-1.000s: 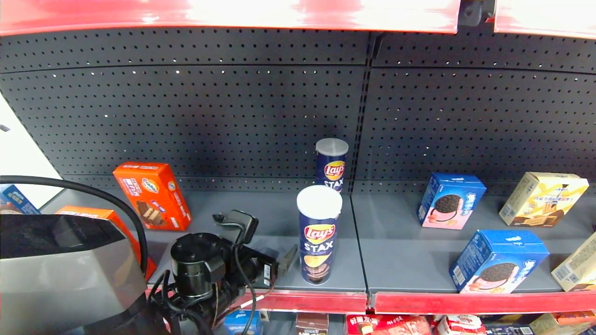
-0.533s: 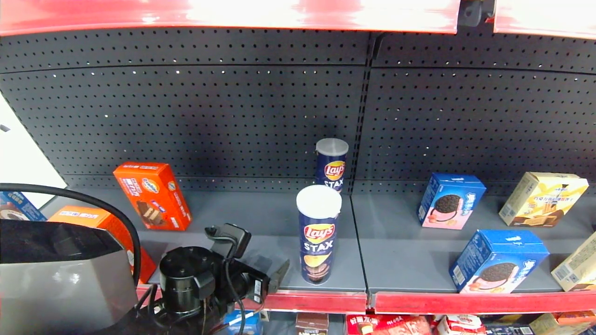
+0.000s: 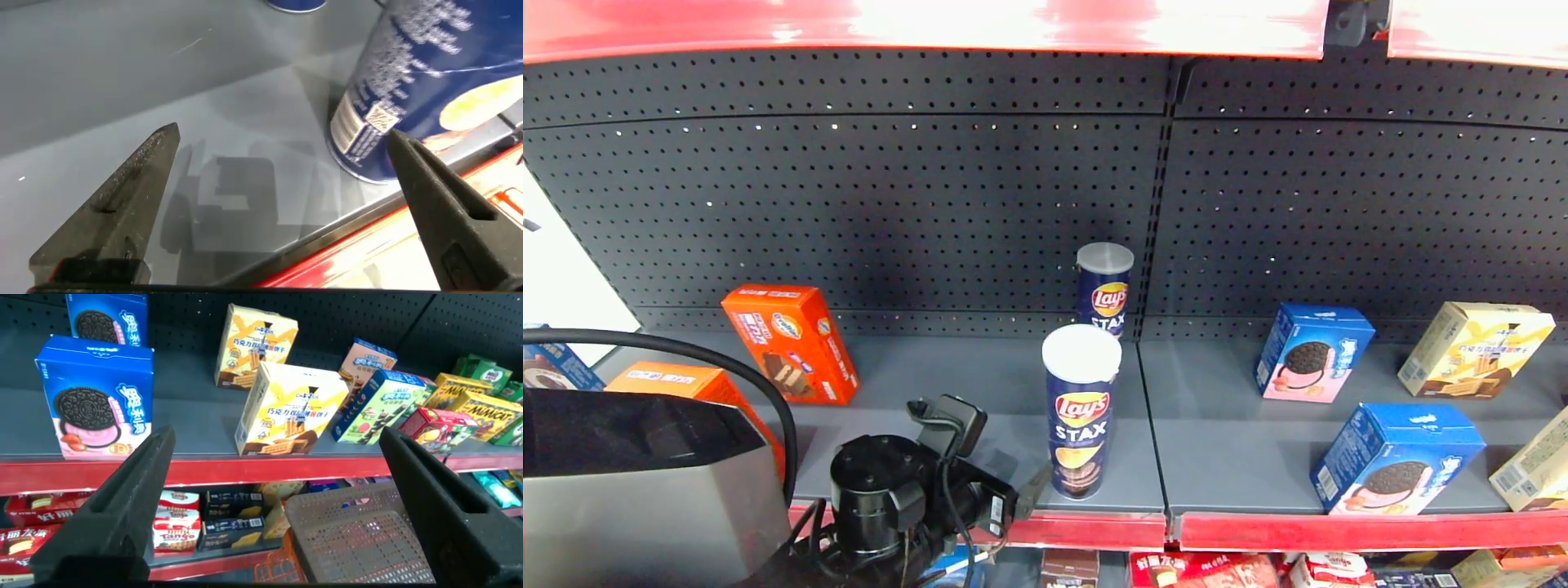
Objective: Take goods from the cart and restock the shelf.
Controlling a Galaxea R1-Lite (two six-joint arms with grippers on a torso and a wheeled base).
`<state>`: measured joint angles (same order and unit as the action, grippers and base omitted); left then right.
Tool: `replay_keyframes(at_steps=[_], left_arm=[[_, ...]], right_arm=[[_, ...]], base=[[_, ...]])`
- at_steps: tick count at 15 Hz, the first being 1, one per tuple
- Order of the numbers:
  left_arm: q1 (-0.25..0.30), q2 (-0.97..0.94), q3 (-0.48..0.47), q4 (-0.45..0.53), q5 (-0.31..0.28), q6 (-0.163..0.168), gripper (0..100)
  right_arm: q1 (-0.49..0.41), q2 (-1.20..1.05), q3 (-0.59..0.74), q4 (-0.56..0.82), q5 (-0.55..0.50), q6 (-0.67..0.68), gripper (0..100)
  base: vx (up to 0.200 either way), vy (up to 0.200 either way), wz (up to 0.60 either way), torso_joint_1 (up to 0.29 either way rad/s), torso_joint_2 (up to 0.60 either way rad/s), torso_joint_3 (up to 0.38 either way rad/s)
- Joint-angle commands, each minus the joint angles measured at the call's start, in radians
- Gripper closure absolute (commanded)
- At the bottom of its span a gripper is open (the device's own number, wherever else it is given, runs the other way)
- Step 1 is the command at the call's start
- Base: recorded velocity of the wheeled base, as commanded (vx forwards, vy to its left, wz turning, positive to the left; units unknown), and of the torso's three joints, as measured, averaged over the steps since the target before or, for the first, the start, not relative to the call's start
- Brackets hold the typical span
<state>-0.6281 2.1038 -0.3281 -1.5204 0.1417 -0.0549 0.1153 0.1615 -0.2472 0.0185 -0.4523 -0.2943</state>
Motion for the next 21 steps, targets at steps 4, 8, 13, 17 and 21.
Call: replay_keyframes(at_steps=[4,8,13,17,21], left_arm=[[-0.015,0.019,-0.023,0.003,0.002,-0.002,0],[-0.015,0.036,-0.042,0.005,0.002,-0.002,0],[-0.018,0.041,-0.08,0.037,0.002,-0.002,0],[-0.019,0.045,-0.094,0.037,0.002,-0.002,0],[-0.024,0.051,-0.101,0.037,0.002,-0.002,0]], right_arm=[[0.001,0.012,0.002,0.0,0.0,0.001,0],[0.003,0.018,0.002,-0.003,0.001,0.001,0],[0.003,0.018,0.005,-0.002,0.001,0.001,0],[0.003,0.02,0.006,-0.002,0.001,0.003,0],[0.003,0.02,0.009,-0.002,0.001,0.003,0]], base=[[0.0,0.0,0.0,0.0,0.0,0.0],[0.0,0.0,0.0,0.0,0.0,0.0],[0.0,0.0,0.0,0.0,0.0,0.0],[0.0,0.0,0.0,0.0,0.0,0.0],[0.0,0.0,0.0,0.0,0.0,0.0]])
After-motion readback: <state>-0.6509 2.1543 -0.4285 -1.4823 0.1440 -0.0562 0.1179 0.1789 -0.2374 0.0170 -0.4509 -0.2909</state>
